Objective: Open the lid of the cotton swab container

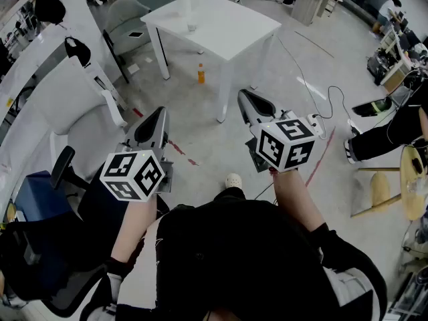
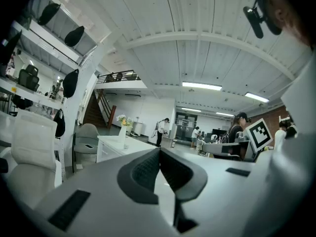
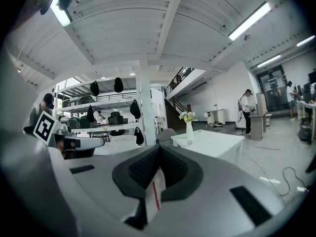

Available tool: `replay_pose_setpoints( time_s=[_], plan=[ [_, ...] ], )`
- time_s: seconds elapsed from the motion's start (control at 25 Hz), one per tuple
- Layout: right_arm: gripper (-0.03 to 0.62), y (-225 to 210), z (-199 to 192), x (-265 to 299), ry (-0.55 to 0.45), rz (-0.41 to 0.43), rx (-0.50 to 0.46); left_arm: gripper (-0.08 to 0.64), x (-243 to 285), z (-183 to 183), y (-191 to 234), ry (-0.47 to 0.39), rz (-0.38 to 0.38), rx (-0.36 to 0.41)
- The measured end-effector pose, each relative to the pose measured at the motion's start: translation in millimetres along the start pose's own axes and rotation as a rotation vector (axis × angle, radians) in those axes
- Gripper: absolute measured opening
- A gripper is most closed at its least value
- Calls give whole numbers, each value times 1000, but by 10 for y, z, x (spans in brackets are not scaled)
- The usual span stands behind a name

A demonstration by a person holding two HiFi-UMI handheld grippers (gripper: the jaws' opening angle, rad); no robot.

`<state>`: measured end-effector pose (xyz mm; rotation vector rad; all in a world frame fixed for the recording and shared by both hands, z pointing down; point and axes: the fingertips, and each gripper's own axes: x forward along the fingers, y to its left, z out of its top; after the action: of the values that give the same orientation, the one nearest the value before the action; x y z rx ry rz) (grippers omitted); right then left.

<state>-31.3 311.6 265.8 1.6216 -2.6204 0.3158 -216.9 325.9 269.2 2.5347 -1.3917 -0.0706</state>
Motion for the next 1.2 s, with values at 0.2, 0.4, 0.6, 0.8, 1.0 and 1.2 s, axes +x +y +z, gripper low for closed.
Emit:
replay_pose_setpoints(
  time_s=[0.2,0.4,0.6,0.8,1.0,1.2],
  plan=[
    [5,-61,-28,135,10,-6,-11,11,82,-3,94,8,11,8],
    [5,-164,-59,271,22,-2,-20,11,225,-12,147,13,23,11],
    [5,-358,14,505,7,21,10,9,506,19,217,21,24,33],
    [5,-631,195,781,-5,50,20,9,839,139,331,13,86,33],
    [5,-899,386,1087,-26,101,23,11,1212,268,461,-32,126,-13],
    [5,-1236,430,1345,-17,122,-4,9,1649,196,514,-1,167,-19]
  ],
)
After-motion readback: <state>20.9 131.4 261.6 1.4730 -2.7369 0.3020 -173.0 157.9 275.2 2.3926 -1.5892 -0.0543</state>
